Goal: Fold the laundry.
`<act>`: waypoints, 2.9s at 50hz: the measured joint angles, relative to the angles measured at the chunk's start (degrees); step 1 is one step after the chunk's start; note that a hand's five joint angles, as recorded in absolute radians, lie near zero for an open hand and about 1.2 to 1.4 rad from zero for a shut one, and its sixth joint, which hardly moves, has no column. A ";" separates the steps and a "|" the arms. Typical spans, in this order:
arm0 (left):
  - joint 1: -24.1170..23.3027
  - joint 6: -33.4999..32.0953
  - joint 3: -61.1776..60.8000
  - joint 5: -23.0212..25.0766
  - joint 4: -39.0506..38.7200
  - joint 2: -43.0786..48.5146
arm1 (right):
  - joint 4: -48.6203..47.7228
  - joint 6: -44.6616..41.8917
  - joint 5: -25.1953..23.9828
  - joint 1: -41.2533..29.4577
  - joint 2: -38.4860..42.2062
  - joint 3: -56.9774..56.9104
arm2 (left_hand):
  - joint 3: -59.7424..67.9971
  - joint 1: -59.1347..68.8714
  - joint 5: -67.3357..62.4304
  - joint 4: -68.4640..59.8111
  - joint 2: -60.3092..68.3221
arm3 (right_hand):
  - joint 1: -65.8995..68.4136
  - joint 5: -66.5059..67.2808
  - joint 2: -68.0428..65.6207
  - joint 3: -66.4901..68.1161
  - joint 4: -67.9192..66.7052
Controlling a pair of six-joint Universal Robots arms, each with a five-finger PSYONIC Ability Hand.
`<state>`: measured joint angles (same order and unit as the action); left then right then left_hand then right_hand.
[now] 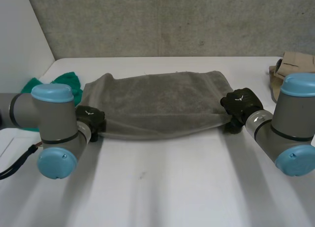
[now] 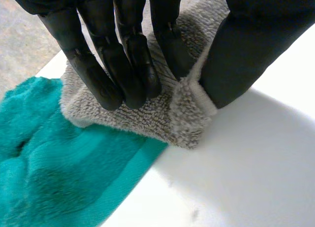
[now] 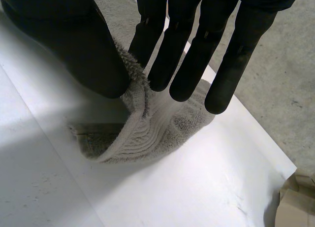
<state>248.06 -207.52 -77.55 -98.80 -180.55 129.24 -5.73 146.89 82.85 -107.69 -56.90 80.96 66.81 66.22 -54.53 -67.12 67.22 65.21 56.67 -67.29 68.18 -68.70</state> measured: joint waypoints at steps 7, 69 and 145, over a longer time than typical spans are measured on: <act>-0.14 -3.96 -4.87 0.24 3.72 -9.06 | 5.99 -5.00 -1.08 1.00 -3.37 -0.03 | 1.20 0.00 -0.01 -1.14 1.19 | 0.00 0.00 0.00 0.00 0.00; 5.63 0.94 11.64 6.48 -14.43 -2.42 | 5.28 -3.63 -10.22 5.09 2.53 -19.64 | 1.40 0.00 -2.24 -1.36 1.37 | 0.00 1.57 0.00 0.00 -0.03; -0.10 -14.60 27.37 -3.86 7.42 7.85 | 7.38 -34.03 -1.20 10.66 13.60 -22.16 | 1.40 0.00 -2.99 -1.37 1.38 | -0.12 1.35 0.02 -0.01 0.05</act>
<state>247.96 -222.12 -50.18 -102.66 -173.13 137.09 1.65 112.86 81.65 -97.03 -43.30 58.80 68.20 66.23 -57.52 -68.49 68.59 65.08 58.02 -67.27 68.17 -68.66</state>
